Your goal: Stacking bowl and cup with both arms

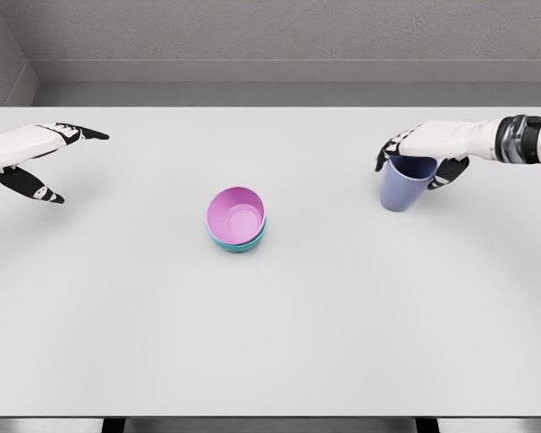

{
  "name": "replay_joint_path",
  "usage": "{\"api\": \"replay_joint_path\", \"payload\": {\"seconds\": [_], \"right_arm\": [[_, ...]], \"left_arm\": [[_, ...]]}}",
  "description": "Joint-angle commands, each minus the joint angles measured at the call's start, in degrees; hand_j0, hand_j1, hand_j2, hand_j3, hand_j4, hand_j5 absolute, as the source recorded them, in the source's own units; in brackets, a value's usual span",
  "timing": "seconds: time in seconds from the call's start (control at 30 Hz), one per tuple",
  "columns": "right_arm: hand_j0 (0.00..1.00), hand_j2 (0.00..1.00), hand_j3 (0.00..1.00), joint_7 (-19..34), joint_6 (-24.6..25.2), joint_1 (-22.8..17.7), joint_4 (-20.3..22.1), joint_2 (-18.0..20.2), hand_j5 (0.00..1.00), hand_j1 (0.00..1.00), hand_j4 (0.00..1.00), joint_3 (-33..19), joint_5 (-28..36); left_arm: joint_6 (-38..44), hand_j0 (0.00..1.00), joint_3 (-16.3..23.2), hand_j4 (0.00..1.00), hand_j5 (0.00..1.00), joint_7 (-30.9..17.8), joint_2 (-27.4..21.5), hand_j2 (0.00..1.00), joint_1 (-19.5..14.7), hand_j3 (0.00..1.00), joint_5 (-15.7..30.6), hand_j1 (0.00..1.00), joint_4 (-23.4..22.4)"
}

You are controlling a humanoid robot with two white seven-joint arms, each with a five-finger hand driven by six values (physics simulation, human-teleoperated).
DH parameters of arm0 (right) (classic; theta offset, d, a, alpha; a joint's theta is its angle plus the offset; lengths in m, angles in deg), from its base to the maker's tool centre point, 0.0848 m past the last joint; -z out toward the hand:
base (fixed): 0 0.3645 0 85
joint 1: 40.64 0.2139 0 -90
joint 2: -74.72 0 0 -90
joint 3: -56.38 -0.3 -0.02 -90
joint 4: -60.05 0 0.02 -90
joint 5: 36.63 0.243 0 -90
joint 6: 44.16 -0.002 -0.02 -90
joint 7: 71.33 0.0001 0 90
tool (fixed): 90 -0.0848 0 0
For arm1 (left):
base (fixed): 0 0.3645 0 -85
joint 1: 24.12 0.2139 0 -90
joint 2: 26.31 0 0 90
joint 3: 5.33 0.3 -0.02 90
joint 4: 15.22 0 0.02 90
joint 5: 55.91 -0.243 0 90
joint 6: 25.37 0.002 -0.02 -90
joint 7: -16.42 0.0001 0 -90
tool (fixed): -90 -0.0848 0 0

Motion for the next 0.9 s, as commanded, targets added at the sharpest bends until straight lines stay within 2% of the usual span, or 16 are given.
{"api": "replay_joint_path", "payload": {"seconds": [0.0,0.4,0.43,0.57,0.67,0.87], "right_arm": [[0.63,0.63,0.63,0.07,-0.05,0.00,0.11,0.26,0.63,0.63,0.63,-0.29,-0.41],[0.63,0.63,0.63,0.07,-0.14,1.14,0.90,0.35,0.63,0.63,0.63,-0.65,-0.15],[0.63,0.63,0.63,0.07,-0.14,0.88,0.98,0.35,0.63,0.63,0.63,-1.87,-0.15],[0.63,0.63,0.63,0.07,-0.14,0.88,3.27,0.17,0.63,0.63,0.63,-3.99,-0.15],[0.61,0.61,0.61,0.07,-0.14,0.97,3.45,0.08,0.61,0.61,0.61,-4.07,-0.15],[0.61,0.61,0.61,0.07,-0.05,1.05,7.22,-0.09,0.61,0.61,0.61,-4.60,-0.15]], "left_arm": [[0.15,1.00,-0.03,1.00,1.00,0.03,-0.06,1.00,0.09,1.00,0.40,1.00,0.16],[0.15,1.00,-0.03,1.00,1.00,0.11,-0.59,1.00,0.09,1.00,0.49,1.00,0.16],[0.15,1.00,-0.12,1.00,1.00,0.03,-0.59,1.00,0.09,1.00,0.49,1.00,0.07],[0.15,1.00,-0.03,1.00,1.00,0.03,-0.59,1.00,0.09,1.00,0.49,1.00,0.16],[0.15,1.00,-0.03,1.00,1.00,0.03,-0.59,1.00,0.09,1.00,0.49,1.00,0.16],[0.15,1.00,-0.03,1.00,1.00,0.03,-0.59,1.00,0.09,1.00,0.40,1.00,0.16]]}}
